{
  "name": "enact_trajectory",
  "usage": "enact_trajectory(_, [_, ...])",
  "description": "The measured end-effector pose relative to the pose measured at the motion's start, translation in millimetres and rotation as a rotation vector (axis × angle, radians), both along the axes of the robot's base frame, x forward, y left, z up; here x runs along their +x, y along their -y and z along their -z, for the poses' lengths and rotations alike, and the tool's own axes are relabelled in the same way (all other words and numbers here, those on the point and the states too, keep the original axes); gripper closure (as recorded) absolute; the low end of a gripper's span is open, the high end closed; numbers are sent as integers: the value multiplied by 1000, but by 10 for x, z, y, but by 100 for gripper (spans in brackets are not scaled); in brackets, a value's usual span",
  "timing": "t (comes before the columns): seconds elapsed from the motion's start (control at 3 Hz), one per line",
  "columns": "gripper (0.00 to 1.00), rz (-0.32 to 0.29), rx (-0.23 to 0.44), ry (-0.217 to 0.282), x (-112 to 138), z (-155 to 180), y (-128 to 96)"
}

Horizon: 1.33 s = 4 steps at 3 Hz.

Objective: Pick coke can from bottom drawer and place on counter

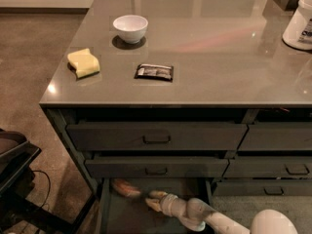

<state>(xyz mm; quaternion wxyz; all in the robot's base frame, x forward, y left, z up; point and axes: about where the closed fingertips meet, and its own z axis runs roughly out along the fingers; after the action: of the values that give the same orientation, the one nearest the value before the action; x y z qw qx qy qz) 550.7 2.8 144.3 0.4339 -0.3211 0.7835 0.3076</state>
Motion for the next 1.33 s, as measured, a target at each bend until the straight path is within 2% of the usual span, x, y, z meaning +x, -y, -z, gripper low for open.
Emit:
enact_trajectory(0.33, [88, 0, 0, 0, 0, 0, 0])
enact_trajectory(0.67, [100, 0, 0, 0, 0, 0, -1])
enact_trajectory(1.0, [82, 0, 0, 0, 0, 0, -1])
enact_trajectory(1.33, [58, 0, 0, 0, 0, 0, -1])
